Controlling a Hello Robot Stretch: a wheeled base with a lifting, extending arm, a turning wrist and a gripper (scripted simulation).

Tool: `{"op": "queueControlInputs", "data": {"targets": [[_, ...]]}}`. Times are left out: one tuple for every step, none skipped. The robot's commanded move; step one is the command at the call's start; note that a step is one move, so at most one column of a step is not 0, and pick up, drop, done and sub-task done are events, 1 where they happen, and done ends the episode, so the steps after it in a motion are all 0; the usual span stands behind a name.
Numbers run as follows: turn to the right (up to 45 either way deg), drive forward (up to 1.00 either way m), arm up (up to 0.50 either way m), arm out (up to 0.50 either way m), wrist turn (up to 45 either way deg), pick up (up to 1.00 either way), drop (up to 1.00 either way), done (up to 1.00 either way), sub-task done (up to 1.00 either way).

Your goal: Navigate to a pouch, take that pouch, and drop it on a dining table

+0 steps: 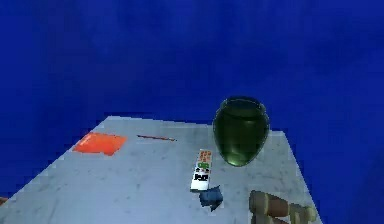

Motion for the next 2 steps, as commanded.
{"op": "queueControlInputs", "data": {"targets": [[18.0,0.00,0.00,0.00,0.0,0.00,0.00,0.00,0.00],[-15.0,0.00,0.00,0.00,0.0,0.00,0.00,0.00,0.00]]}}
